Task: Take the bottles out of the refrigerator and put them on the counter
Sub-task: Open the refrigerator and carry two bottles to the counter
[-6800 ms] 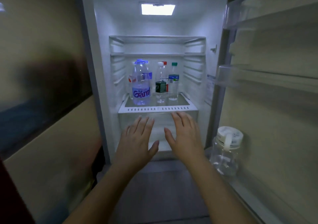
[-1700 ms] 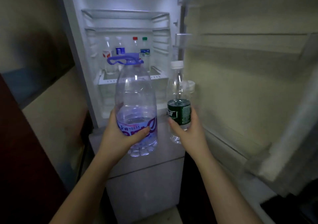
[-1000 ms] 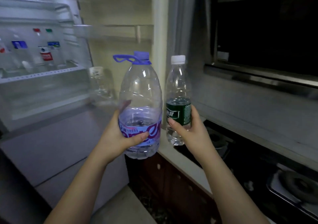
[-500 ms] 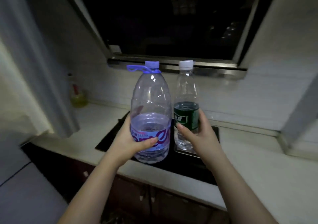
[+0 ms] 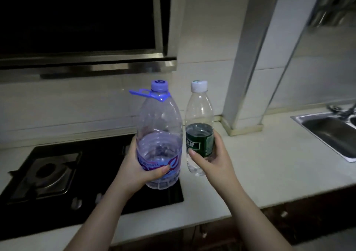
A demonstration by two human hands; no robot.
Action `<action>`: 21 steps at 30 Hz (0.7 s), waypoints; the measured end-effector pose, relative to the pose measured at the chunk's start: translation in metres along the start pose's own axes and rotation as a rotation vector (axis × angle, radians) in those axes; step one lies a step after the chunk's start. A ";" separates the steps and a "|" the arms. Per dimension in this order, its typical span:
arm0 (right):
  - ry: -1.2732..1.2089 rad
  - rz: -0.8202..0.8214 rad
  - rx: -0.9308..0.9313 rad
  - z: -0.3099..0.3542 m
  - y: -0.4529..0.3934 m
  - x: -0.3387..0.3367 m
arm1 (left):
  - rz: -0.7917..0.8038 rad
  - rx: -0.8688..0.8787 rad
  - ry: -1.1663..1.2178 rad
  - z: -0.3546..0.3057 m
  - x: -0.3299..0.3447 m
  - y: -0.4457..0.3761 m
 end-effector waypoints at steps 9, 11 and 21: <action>0.210 -0.083 0.100 -0.069 -0.024 -0.043 | 0.091 -0.060 0.055 0.079 0.050 -0.051; 0.225 -0.087 0.140 -0.083 -0.029 -0.051 | 0.103 -0.091 0.053 0.093 0.063 -0.058; 0.329 -0.059 0.270 -0.185 -0.068 -0.098 | 0.026 -0.254 -0.045 0.182 0.126 -0.081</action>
Point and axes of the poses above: each hand's wrist, its own y-axis away from the middle knuckle, its own x-axis out of the palm, z = x × y, the point moved 2 cm from there along -y, towards the middle knuckle, and after that the axes turned 5 degrees about -z, right-handed, at the moved point
